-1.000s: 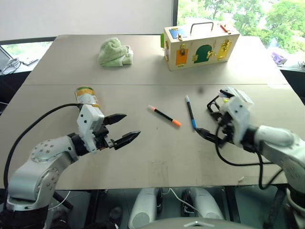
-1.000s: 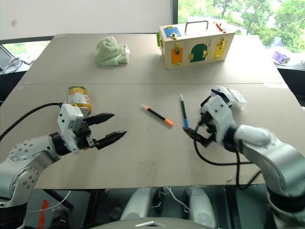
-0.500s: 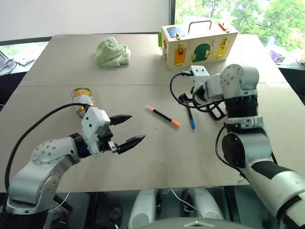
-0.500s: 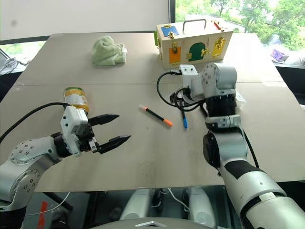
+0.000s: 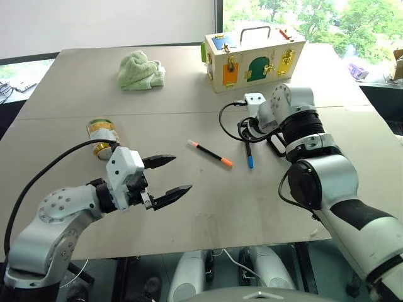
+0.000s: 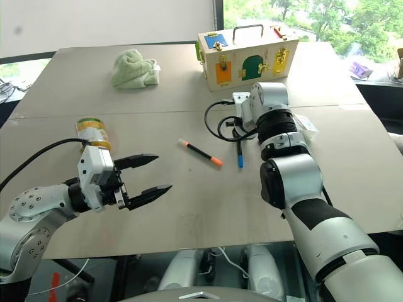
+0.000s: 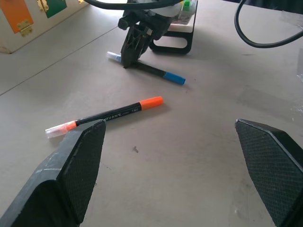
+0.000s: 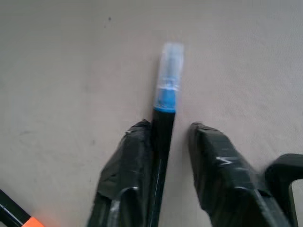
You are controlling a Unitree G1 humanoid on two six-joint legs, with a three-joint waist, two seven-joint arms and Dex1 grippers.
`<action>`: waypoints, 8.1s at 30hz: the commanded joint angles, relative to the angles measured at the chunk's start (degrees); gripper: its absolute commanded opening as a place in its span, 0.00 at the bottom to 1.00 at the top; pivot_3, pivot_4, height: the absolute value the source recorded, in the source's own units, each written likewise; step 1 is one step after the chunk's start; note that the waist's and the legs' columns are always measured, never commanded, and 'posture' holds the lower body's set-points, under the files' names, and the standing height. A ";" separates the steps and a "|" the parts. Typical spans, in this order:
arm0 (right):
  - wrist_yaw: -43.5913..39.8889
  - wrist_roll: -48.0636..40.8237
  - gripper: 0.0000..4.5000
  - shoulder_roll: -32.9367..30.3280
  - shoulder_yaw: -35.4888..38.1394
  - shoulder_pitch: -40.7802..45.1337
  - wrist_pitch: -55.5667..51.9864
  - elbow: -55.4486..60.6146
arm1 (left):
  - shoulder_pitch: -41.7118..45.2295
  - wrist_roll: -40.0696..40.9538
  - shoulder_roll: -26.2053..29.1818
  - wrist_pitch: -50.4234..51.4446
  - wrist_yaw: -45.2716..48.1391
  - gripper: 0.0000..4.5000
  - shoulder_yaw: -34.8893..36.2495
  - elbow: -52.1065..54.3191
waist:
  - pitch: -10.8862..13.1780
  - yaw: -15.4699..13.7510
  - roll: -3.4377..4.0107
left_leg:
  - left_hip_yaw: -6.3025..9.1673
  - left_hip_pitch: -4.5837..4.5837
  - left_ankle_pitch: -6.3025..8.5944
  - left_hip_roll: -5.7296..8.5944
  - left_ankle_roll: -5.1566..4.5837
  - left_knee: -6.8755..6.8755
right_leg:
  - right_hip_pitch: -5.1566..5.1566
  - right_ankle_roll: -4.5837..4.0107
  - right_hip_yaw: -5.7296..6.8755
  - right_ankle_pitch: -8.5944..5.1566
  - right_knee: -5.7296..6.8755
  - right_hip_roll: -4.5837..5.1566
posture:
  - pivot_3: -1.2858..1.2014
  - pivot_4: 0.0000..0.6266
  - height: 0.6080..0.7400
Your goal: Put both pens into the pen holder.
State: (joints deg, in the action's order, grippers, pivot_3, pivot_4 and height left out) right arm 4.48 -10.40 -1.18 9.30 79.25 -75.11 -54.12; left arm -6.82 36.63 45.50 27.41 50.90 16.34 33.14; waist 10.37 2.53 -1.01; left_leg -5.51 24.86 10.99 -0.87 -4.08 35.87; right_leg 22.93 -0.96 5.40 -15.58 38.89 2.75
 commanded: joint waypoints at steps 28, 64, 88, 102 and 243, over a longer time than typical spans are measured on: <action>-41.25 -5.92 0.02 -33.28 -4.79 -41.50 42.43 74.46 | 9.83 10.29 -4.08 2.84 -0.60 1.00 -4.07 -0.81 | -0.02 -1.50 0.09 | -0.16 -0.16 -0.01 -0.16 0.03 -0.14 | -0.08 0.29 -0.13 -0.13 -0.23 -0.15 | 0.52 0.24 1.00; -46.96 -0.17 0.99 -42.34 -2.61 -61.89 61.13 73.04 | 14.48 5.73 -4.73 2.83 0.60 1.00 -7.41 -4.00 | -0.02 -3.34 0.07 | -0.11 -0.10 -0.01 -0.24 0.03 0.09 | -0.21 0.27 -0.05 -0.12 -0.33 -0.15 | 0.52 0.24 1.00; -21.87 -7.62 0.99 -16.49 -10.21 -35.39 -17.39 74.19 | 16.80 -1.38 -1.27 2.16 4.94 1.00 -9.22 -10.38 | -0.02 -2.10 0.06 | -0.03 -0.04 0.00 -0.25 0.05 0.20 | -0.12 0.02 0.03 0.00 -0.16 -0.06 | 0.52 0.24 1.00; -15.70 -10.04 0.62 -6.76 -10.84 -12.44 -17.39 32.26 | 8.55 1.30 -2.64 6.11 -1.61 1.00 -5.43 -1.59 | -0.02 -1.30 0.07 | -0.08 -0.02 -0.01 -0.10 0.01 0.11 | -0.04 0.03 0.02 0.01 -0.01 0.00 | 0.52 0.24 1.00; -1.29 -57.79 1.00 -17.78 4.57 -58.03 17.22 95.46 | 46.72 -11.83 -19.50 19.77 10.59 0.01 -13.05 -21.62 | -0.13 -1.58 -0.25 | -0.12 0.81 0.26 -0.33 -0.44 1.46 | 0.34 0.25 0.05 0.06 0.53 -0.07 | 0.52 0.24 1.00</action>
State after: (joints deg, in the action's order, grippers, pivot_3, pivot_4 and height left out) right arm 3.72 -61.97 -18.21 12.01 19.76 -57.67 41.88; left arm 41.62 22.29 25.14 44.44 64.16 1.52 4.69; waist 10.23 0.95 -1.26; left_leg -5.65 25.59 11.24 -1.21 -4.52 37.32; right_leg 23.23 -0.71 5.42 -15.52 39.43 2.67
